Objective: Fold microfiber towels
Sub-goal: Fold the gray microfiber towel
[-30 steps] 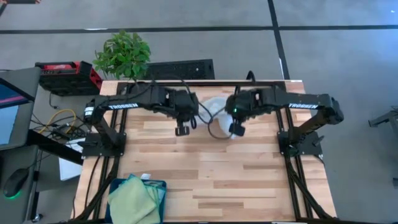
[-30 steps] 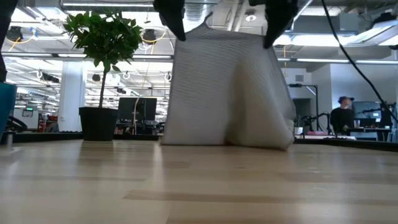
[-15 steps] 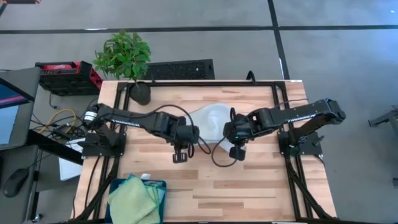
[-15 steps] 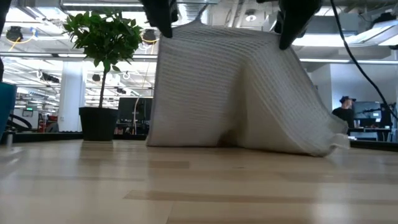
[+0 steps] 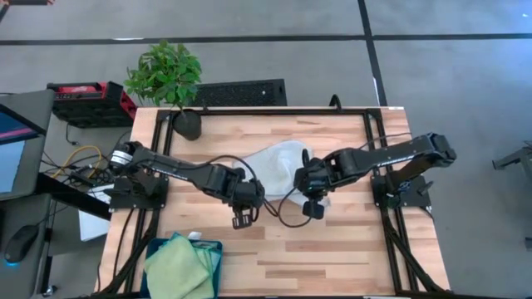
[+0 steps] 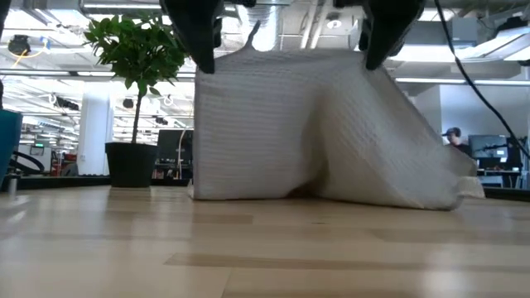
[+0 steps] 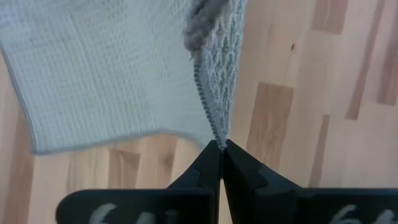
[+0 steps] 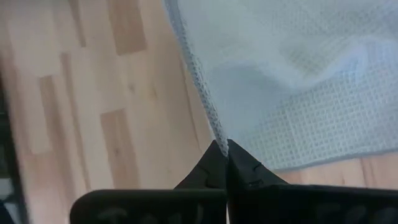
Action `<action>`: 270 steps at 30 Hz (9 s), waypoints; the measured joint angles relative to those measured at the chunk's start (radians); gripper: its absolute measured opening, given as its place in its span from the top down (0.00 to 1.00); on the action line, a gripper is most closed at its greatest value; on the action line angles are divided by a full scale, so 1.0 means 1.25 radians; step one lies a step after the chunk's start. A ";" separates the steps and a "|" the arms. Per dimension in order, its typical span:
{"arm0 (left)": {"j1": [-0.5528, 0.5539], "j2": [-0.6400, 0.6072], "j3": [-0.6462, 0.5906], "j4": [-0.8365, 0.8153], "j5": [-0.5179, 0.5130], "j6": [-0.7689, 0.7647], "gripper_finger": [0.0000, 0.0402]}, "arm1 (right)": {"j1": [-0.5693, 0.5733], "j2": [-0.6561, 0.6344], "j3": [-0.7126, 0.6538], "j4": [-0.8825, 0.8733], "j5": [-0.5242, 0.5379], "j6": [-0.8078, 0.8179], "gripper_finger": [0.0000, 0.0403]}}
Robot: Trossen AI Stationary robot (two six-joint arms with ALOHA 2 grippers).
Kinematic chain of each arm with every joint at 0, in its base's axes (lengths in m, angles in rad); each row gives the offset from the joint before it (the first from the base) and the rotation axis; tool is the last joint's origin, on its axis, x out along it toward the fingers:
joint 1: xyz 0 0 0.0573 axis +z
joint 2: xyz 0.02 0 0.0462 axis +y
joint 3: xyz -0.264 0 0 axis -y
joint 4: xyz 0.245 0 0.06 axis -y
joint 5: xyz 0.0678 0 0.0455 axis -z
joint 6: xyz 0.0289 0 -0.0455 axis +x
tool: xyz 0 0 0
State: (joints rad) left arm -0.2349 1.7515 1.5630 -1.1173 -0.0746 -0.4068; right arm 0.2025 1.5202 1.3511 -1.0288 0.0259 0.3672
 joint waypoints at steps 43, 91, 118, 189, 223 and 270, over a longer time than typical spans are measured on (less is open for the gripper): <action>0.201 0.000 -0.086 -0.050 -0.200 -0.143 1.00 | -0.354 0.099 0.000 0.155 0.008 -0.459 0.98; 0.366 0.000 -0.116 0.002 -0.101 -0.155 0.69 | -0.466 0.214 0.082 0.093 0.053 -0.477 0.47; 0.277 -0.005 -0.080 -0.001 -0.029 -0.198 0.67 | -0.528 0.214 -0.085 0.123 -0.068 -0.288 0.50; 0.235 -0.006 -0.060 -0.020 0.004 -0.215 0.67 | -0.479 0.243 -0.044 -0.105 -0.159 -0.494 0.58; 0.087 -0.006 0.063 -0.190 -0.120 -0.293 0.67 | -0.237 0.214 -0.238 0.170 0.022 -0.494 0.59; 0.087 -0.006 0.062 -0.191 -0.092 -0.288 0.67 | -0.250 0.245 -0.052 0.232 0.121 -0.631 0.98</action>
State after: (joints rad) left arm -0.1257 1.7443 1.6409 -1.3560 -0.1890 -0.7674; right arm -0.1107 1.8271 1.2865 -0.7393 0.1775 -0.4212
